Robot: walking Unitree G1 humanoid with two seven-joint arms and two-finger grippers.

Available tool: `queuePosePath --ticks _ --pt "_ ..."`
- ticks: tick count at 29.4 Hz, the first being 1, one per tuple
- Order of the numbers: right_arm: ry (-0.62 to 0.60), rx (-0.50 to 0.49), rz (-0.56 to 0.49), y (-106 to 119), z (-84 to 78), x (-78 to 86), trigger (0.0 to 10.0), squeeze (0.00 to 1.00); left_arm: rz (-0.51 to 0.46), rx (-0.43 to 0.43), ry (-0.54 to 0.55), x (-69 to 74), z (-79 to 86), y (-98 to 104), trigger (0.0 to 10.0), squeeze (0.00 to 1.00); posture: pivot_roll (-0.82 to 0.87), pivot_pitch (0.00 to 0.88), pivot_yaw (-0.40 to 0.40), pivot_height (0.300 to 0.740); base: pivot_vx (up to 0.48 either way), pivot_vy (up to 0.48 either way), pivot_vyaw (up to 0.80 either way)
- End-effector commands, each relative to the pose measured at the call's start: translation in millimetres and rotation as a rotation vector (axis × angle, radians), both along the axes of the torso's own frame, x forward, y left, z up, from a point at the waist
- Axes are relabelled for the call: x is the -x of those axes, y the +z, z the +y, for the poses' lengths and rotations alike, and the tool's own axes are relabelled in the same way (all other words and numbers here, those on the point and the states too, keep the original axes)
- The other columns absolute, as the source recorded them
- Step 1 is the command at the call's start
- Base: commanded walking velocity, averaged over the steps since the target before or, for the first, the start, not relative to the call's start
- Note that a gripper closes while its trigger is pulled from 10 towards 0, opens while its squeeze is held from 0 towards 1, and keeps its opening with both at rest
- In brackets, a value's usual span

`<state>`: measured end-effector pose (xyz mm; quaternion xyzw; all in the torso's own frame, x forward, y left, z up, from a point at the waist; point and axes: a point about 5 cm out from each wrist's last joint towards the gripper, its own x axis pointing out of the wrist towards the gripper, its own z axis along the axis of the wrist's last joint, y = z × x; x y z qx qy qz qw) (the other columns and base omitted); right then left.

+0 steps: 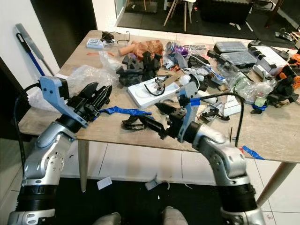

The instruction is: Picking trash to rubbish bin

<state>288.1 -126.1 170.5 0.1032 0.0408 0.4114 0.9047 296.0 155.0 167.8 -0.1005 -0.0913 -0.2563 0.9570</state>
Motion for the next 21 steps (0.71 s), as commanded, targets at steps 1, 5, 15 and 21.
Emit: queuePosePath --ticks 1,5,15,21 --pt "-0.011 0.017 -0.018 -1 0.6 -3.3 10.0 0.0 0.029 -0.003 0.001 0.3 -4.7 -8 10.0 0.0 0.0 0.0 -0.02 0.74 0.0 0.0 0.0" --pt "-0.016 0.048 -0.059 2 5.4 -10.5 10.0 0.0 0.035 -0.005 0.003 -3.4 -8.9 -13 10.0 0.0 -0.01 0.0 -0.02 0.74 -0.225 0.0 0.0" --pt "0.022 0.031 -0.069 -4 16.5 -8.2 10.0 0.0 0.032 0.013 -0.007 -8.2 -18.3 -16 10.0 0.0 0.01 0.0 -0.016 0.74 -0.311 0.0 0.0" --pt "0.175 0.053 -0.065 -8 14.4 3.5 10.0 0.0 0.031 -0.003 -0.004 -9.4 -18.9 -19 10.0 0.0 -0.01 0.0 -0.019 0.74 -0.335 0.0 0.0"
